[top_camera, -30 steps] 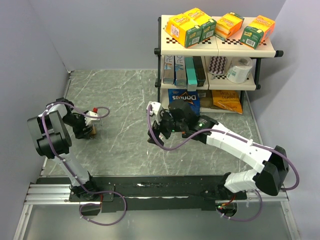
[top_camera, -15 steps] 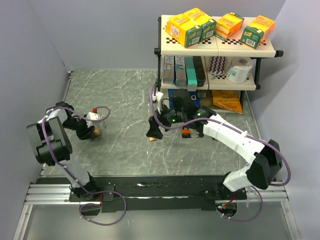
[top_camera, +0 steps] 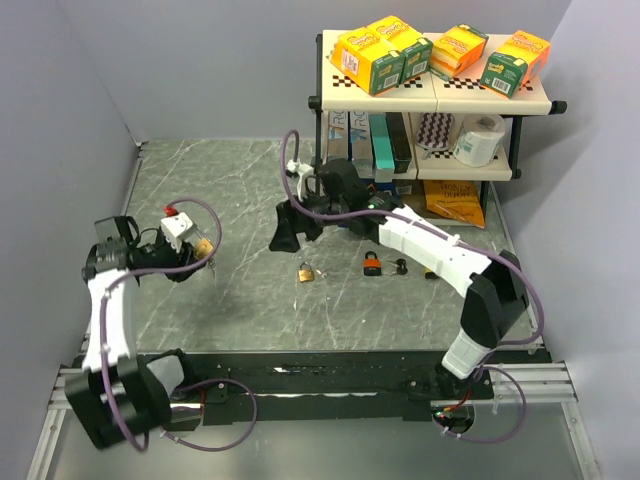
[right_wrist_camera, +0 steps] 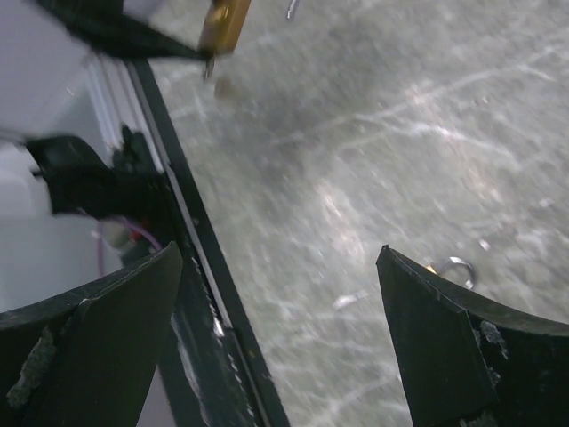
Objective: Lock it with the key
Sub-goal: Pick up the lock from the center of the board.
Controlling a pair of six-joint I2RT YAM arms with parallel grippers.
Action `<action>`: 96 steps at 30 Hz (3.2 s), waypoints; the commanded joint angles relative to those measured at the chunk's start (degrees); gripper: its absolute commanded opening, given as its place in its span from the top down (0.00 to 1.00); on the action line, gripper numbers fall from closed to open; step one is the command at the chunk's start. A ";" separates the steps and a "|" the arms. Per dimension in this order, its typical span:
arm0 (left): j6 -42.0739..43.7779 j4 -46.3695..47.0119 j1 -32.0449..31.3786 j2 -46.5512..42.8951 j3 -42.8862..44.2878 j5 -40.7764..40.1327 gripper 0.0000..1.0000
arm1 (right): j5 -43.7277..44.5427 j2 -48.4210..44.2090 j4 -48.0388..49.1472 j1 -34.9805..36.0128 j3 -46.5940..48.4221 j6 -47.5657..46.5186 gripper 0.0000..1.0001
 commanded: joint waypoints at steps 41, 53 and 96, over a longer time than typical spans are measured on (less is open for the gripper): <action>-48.65 31.28 -24.27 -25.25 -8.59 -5.29 0.99 | -17.10 13.49 24.60 5.60 6.22 29.08 0.55; -50.14 32.16 -25.14 -24.99 -8.15 -7.67 0.99 | -18.68 13.93 24.95 5.60 6.48 30.75 0.84; -16.47 -2.04 -30.75 -10.57 12.25 14.66 0.28 | -26.77 -15.34 -11.00 0.94 -5.65 -20.75 1.00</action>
